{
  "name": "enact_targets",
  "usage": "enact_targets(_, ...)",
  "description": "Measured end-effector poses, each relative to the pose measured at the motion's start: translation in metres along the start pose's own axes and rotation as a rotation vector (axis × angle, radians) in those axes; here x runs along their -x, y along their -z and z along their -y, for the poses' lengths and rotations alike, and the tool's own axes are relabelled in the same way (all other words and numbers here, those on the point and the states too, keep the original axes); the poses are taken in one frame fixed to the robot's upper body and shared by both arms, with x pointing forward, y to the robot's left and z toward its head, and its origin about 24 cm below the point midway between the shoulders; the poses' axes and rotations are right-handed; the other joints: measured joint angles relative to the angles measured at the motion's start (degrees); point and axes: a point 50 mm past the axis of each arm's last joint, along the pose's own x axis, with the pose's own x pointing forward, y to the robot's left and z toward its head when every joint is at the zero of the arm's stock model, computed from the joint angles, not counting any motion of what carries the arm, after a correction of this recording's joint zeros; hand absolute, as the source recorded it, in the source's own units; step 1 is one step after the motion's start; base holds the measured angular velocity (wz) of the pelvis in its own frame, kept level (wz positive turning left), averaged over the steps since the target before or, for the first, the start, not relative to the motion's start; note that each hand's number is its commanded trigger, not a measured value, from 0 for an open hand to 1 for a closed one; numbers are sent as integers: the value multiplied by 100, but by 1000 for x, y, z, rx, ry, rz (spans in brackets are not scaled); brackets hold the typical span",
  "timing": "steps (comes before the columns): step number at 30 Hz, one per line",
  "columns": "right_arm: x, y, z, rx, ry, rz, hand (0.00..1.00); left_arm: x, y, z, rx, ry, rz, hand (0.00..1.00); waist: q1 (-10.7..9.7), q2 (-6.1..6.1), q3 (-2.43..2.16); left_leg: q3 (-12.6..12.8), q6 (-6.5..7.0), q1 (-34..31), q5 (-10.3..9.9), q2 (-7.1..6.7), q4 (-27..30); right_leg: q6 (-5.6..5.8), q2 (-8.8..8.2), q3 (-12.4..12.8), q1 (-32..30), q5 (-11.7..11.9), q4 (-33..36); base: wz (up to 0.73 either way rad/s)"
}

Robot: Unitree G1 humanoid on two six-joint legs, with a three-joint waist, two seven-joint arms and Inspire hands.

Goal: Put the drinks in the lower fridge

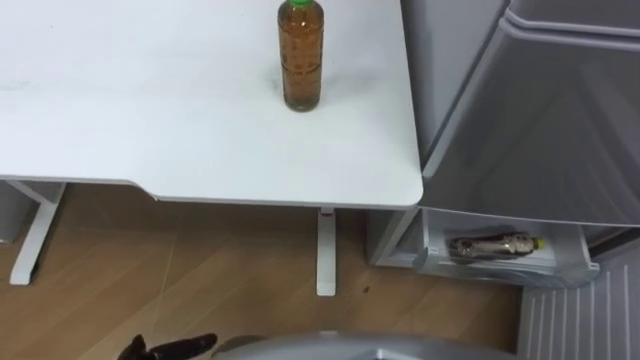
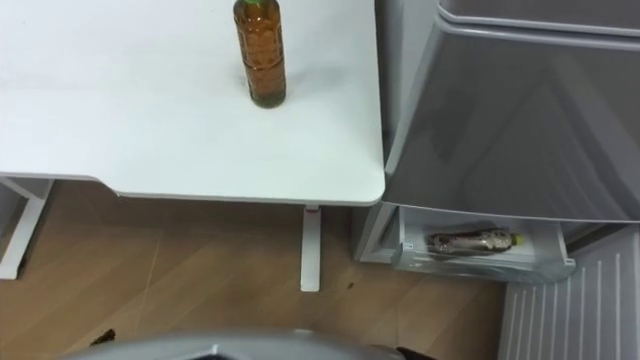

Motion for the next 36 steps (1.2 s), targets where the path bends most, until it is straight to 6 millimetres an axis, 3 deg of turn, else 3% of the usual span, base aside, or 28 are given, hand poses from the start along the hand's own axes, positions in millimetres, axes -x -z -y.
enact_targets(3,0,0,2,8,11,2,0,1,-26,-5,94,-76,116,0,14,18,32,-10,0,89,0,-9,-29,1,-2,-6,93,1,-16,2)
enact_targets(6,0,-3,2,1,15,11,0,4,-43,-7,137,-124,188,0,22,68,26,-4,0,102,0,-9,-44,1,-1,17,87,1,-15,-3)
enact_targets(9,1,-2,4,-6,32,15,0,12,-74,-15,226,-221,320,0,30,76,20,-16,-1,109,1,-9,-65,1,4,14,91,0,-17,0)
enact_targets(14,2,-1,9,42,56,39,0,47,-129,-37,429,-397,630,0,167,79,6,138,-6,293,27,-2,-258,2,3,158,93,0,-4,-16)
enact_targets(17,3,7,12,60,61,33,0,67,-148,-39,475,-448,760,0,162,82,-39,118,5,356,39,-17,-264,1,-8,174,113,0,-9,-1)
enact_targets(19,3,10,12,72,61,34,0,83,-162,-40,494,-467,859,0,175,60,-34,115,5,382,39,-19,-277,1,-8,201,142,0,-29,0)
enact_targets(23,4,12,15,100,62,34,0,121,-191,-37,565,-420,1079,0,143,67,-29,81,5,419,39,-39,-283,3,-12,191,221,1,-114,0)
enact_targets(30,5,14,15,117,24,30,0,156,-214,-30,534,-292,1282,0,-77,79,-1,23,-1,406,37,-32,-279,4,8,159,327,1,-182,4)
enact_targets(32,5,12,14,121,2,30,0,174,-221,-20,522,-178,1362,0,-126,79,2,-10,-2,307,38,-31,-243,6,16,177,252,4,-172,5)
enact_targets(36,4,7,14,132,-4,21,0,186,-231,-1,440,-10,1435,0,-160,82,26,-27,-2,303,40,-31,-223,6,21,194,256,5,-173,1)
